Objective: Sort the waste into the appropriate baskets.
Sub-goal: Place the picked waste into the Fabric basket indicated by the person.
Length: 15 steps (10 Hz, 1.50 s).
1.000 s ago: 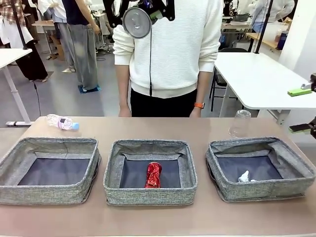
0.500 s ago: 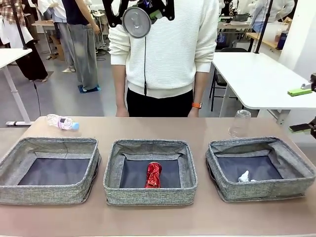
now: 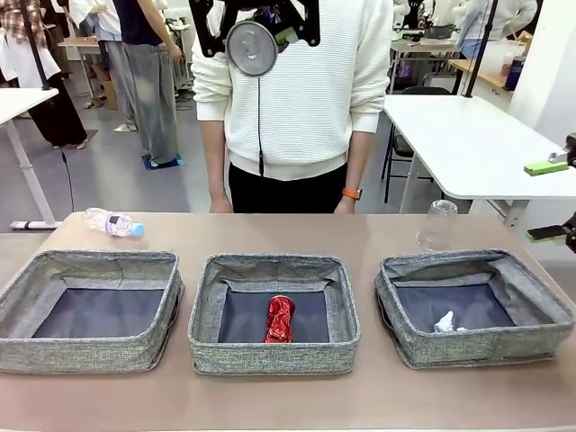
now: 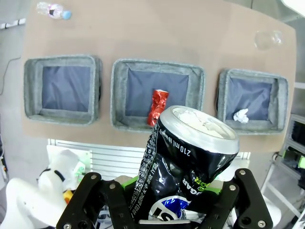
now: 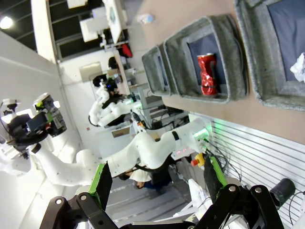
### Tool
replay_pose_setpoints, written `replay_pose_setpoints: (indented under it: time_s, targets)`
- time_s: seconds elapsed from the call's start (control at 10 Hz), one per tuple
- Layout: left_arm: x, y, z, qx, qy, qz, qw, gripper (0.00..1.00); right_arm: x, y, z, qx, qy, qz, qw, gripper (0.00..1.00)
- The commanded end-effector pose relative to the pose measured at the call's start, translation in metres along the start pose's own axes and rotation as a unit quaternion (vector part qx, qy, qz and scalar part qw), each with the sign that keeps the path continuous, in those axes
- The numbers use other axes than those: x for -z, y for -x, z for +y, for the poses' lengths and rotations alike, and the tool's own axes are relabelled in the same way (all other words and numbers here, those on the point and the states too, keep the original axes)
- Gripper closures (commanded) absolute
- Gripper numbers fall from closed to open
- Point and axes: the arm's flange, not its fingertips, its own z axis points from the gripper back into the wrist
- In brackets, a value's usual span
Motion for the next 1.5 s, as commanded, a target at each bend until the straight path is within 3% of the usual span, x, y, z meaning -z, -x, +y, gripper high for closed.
replay_pose_setpoints:
  time_s: [0.0, 1.4]
  targets:
    - [-0.0062, 0.0015, 0.0032, -0.004, 0.005, -0.011, 1.0, 1.0, 0.0015, -0.0029, 0.0025, -0.01, -0.004, -0.005, 1.0, 0.0]
    - [-0.0062, 0.0015, 0.0032, -0.004, 0.005, -0.011, 1.0, 1.0, 0.0015, -0.0029, 0.0025, -0.01, -0.004, -0.005, 1.0, 0.0]
